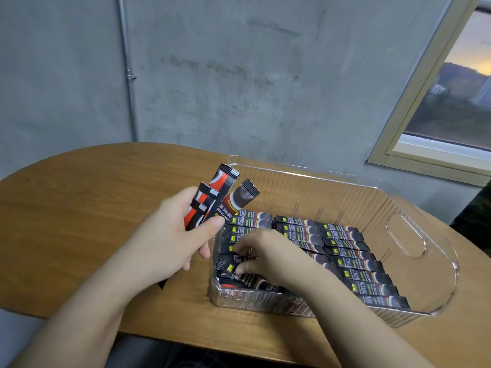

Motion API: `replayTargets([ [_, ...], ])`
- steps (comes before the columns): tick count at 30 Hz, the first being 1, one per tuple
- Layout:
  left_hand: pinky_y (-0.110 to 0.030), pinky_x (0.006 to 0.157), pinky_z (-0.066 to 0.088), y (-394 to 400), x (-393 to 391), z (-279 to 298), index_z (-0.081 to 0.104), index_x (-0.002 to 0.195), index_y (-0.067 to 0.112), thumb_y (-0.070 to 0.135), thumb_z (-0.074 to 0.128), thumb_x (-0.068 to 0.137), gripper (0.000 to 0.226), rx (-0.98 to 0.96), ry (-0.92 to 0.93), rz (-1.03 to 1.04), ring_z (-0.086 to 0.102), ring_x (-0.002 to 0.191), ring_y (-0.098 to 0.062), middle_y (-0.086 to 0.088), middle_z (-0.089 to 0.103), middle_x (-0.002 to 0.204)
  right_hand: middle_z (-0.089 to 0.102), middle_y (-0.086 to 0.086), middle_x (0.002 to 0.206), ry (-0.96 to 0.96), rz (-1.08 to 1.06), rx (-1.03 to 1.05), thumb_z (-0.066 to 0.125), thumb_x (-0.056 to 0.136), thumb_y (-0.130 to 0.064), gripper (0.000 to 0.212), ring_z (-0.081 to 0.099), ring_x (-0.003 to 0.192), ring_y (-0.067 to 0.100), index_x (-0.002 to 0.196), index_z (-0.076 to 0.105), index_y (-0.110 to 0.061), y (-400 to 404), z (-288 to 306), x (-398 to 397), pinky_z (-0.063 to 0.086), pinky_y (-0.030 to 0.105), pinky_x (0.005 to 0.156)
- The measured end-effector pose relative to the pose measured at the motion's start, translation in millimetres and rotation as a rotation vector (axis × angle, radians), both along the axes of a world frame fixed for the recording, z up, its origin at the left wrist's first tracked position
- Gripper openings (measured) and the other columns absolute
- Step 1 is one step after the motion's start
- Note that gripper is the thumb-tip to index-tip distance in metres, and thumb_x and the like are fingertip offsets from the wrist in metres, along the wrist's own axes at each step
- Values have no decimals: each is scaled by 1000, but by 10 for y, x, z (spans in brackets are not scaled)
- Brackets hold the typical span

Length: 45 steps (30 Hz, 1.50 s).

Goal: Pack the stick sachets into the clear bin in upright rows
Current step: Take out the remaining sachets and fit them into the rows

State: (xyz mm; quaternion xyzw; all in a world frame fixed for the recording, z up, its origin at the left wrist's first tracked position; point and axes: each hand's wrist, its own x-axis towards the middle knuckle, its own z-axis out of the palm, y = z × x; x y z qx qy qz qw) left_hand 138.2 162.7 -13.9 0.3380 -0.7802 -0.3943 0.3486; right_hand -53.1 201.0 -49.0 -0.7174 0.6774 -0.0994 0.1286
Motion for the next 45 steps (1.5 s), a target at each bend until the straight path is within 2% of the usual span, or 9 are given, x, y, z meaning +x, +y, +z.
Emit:
replayTargets([
  [5, -25, 42, 41, -14, -3, -17, 55, 96, 33, 26, 59, 89, 10, -10, 24, -9, 46, 36, -11, -4, 65, 59, 63, -1, 104, 97, 52, -12, 77, 75, -38, 40, 51, 98, 14, 109, 68, -19, 108, -7, -109, 44, 30, 83],
  [12, -25, 43, 41, -29, -19, -39, 55, 94, 34, 26, 59, 89, 10, -2, 35, -18, 47, 37, -16, -4, 65, 58, 64, -8, 97, 88, 98, 22, 77, 75, -30, 32, 49, 89, 7, 107, 71, -24, 141, -4, -98, 45, 27, 84],
  [19, -26, 44, 41, -21, -17, -34, 56, 96, 34, 26, 59, 89, 11, 2, 50, -23, 47, 37, -16, -4, 64, 58, 64, -7, 103, 201, 172, 24, 69, 80, -32, 34, 52, 100, 13, 114, 66, -29, 116, 0, -86, 46, 31, 85],
  [23, -26, 43, 41, -15, -14, -32, 56, 96, 34, 26, 59, 89, 11, -2, 50, -23, 46, 37, -13, -4, 65, 58, 65, -7, 102, 188, 168, -22, 65, 81, -27, 30, 55, 98, 13, 111, 67, -27, 114, -8, -71, 45, 28, 83],
  [29, -24, 41, 40, -16, -22, -26, 56, 94, 35, 25, 60, 89, 12, -1, 62, -17, 46, 36, -13, -4, 64, 57, 66, -5, 97, 215, 185, -97, 61, 78, -20, 29, 56, 95, 17, 105, 69, -25, 75, -52, -50, 48, 32, 80],
  [34, -24, 41, 41, -5, -5, -9, 56, 95, 34, 25, 60, 89, 11, -2, 65, -14, 45, 36, -12, -5, 64, 58, 66, -1, 94, 177, 185, -166, 62, 83, -14, 19, 57, 93, 19, 99, 72, -19, 51, -93, -51, 48, 33, 78],
  [36, -25, 41, 41, -9, 2, -11, 56, 96, 34, 26, 60, 88, 12, -6, 65, -10, 46, 36, -12, -5, 64, 57, 65, -3, 92, 111, 173, -134, 69, 83, -23, 14, 56, 91, 15, 96, 72, -20, 56, -66, -88, 46, 29, 77],
  [39, -26, 42, 41, -13, 5, -11, 56, 95, 35, 26, 60, 89, 12, -12, 59, -6, 46, 36, -13, -5, 65, 58, 62, -5, 96, 108, 168, 16, 74, 78, -36, 27, 52, 94, 11, 102, 70, -24, 69, -32, -122, 44, 28, 79],
  [45, -25, 42, 40, 1, 7, -1, 56, 94, 36, 26, 60, 88, 12, 1, 58, -7, 46, 36, -13, -4, 64, 58, 61, -4, 100, 72, 164, 31, 73, 80, -31, 25, 52, 95, 10, 104, 69, -24, 47, -58, -148, 46, 29, 82],
])
